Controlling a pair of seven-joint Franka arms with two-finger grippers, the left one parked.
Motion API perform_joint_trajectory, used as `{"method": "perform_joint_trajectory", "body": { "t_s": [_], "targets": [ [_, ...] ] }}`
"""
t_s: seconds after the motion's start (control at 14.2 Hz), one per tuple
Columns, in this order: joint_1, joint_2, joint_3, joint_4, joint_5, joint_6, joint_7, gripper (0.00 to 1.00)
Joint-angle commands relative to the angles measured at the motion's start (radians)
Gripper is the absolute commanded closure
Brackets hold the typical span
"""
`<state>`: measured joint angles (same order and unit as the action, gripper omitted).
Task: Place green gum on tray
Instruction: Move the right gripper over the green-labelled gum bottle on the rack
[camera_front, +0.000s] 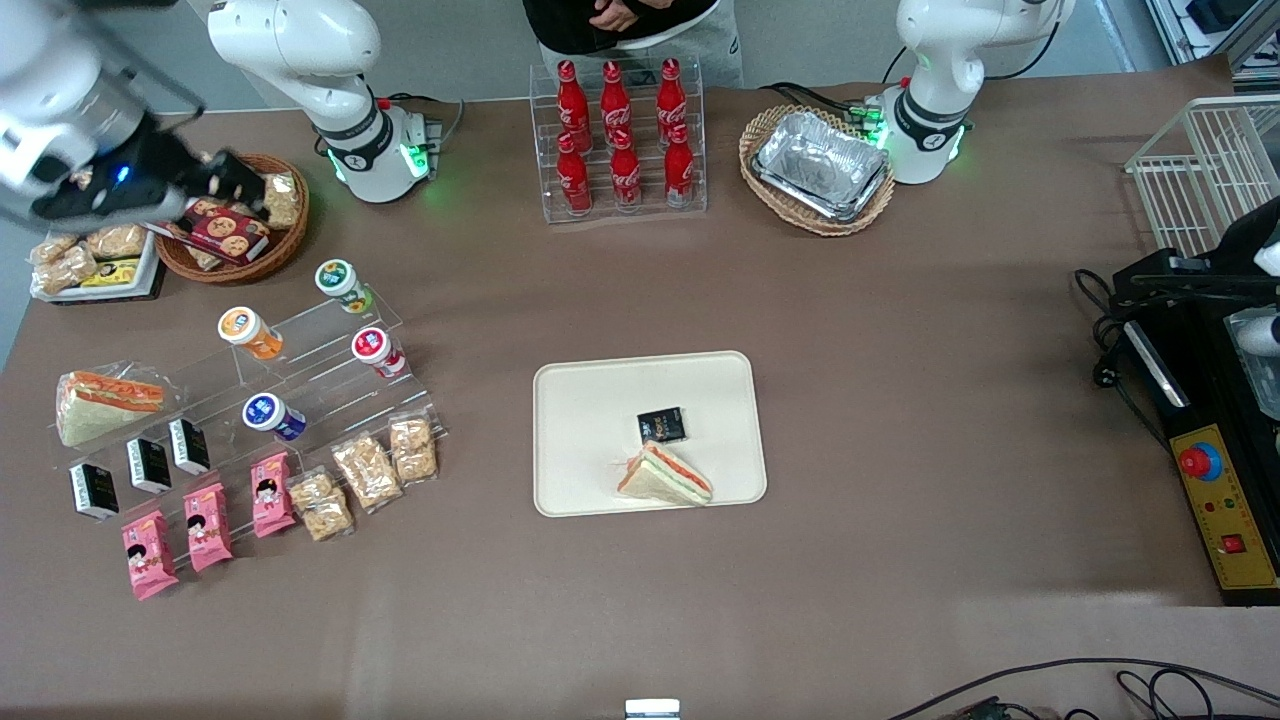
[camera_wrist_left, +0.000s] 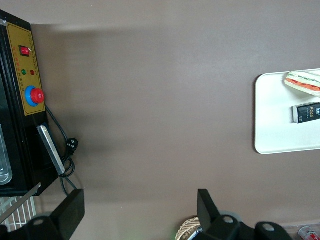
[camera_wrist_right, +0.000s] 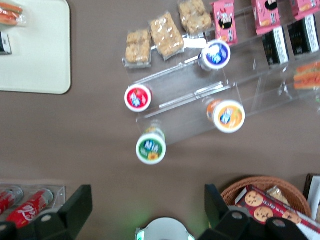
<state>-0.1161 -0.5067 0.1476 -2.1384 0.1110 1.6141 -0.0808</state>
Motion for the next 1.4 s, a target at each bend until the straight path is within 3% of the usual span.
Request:
{"method": "perform_joint_trajectory", "body": {
  "t_s": [0.0,0.56,1.33],
  "targets": [
    [-0.002,-0.138,-0.008,-0.144,0.036,0.023,0.003,0.00],
    [0.003,-0.113,0.036,-0.152,0.084,0.049,0.102,0.00],
    [0.019,-0.026,0.096,-0.504,0.087,0.482,0.104,0.00]
  ]
}}
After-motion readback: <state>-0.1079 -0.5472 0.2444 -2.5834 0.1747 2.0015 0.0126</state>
